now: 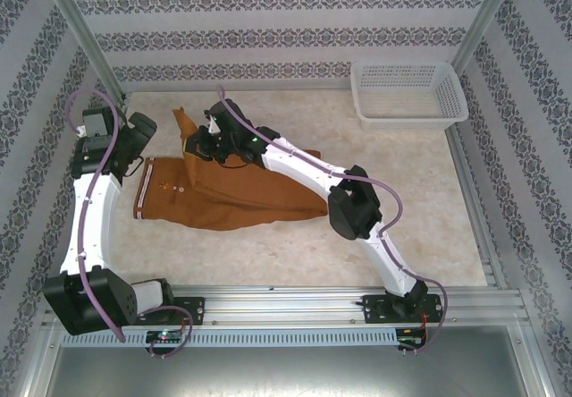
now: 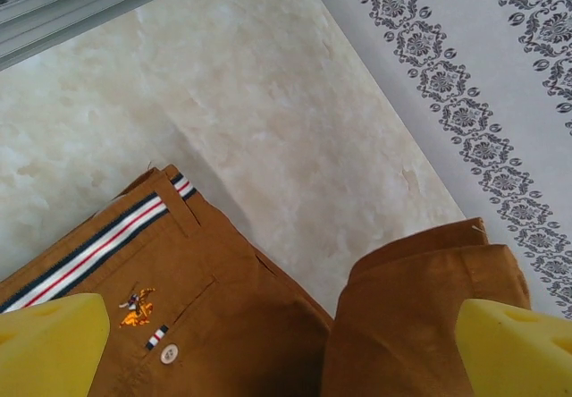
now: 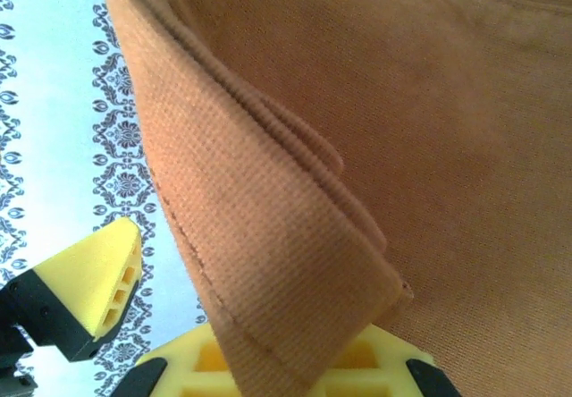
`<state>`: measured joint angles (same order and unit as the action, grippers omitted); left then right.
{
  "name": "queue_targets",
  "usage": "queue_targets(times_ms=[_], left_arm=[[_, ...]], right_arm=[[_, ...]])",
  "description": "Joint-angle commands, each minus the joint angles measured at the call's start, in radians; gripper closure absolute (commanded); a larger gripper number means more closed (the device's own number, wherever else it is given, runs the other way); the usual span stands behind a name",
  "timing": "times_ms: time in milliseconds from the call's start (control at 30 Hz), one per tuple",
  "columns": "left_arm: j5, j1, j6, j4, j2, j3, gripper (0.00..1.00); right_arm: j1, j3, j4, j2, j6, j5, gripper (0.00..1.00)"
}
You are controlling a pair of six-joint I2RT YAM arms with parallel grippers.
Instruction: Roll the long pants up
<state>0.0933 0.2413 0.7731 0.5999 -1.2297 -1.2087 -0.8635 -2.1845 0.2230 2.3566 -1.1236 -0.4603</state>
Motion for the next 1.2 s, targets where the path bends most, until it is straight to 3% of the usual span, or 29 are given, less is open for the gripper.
queue_targets(times_ms=[0, 33, 100, 267, 400, 467, 533, 600, 633, 733, 867, 1000, 1167], left_arm=[[-0.02, -0.007, -0.019, 0.042, 0.029, 0.013, 0.0], [-0.021, -0.007, -0.015, 0.044, 0.029, 0.016, 0.0], [-0.018, -0.005, -0.006, 0.041, 0.03, 0.019, 0.0], [-0.006, -0.006, 0.014, 0.041, 0.028, 0.015, 0.0], [0.011, -0.007, 0.034, 0.03, 0.026, 0.006, 0.0], [0.043, -0.009, 0.051, 0.008, 0.02, 0.009, 0.02], [0.077, -0.023, 0.069, -0.03, 0.01, 0.026, 0.38], [0.122, -0.042, 0.091, -0.078, -0.014, 0.053, 0.84], [0.135, -0.059, 0.103, -0.083, -0.037, 0.061, 1.0], [0.083, -0.16, 0.137, -0.082, -0.121, 0.091, 1.0], [-0.027, -0.289, 0.251, -0.155, -0.226, 0.177, 1.0], [-0.101, -0.36, 0.328, -0.157, -0.342, 0.184, 1.0], [-0.127, -0.395, 0.3, -0.13, -0.547, 0.066, 1.0]], right_arm=[[-0.051, -0.044, -0.099, 0.043, -0.059, -0.038, 0.5], [-0.064, -0.049, -0.116, 0.065, -0.075, -0.052, 0.29], [-0.086, -0.089, -0.113, 0.114, -0.096, -0.085, 0.15], [-0.105, -0.215, 0.058, 0.17, -0.018, -0.099, 0.11], [-0.084, -0.178, 0.219, 0.083, 0.138, -0.048, 0.13], [-0.055, -0.097, 0.308, 0.0, 0.253, 0.015, 0.2], [-0.011, -0.001, 0.361, -0.088, 0.343, 0.072, 0.44], [0.05, 0.097, 0.413, -0.168, 0.421, 0.11, 0.91], [0.088, 0.153, 0.44, -0.211, 0.458, 0.139, 1.0], [0.192, 0.315, 0.452, -0.3, 0.558, 0.19, 1.0], [0.292, 0.443, 0.42, -0.306, 0.611, 0.124, 1.0], [0.308, 0.532, 0.394, -0.287, 0.629, 0.118, 1.0], [0.299, 0.675, 0.324, -0.278, 0.626, 0.117, 1.0]])
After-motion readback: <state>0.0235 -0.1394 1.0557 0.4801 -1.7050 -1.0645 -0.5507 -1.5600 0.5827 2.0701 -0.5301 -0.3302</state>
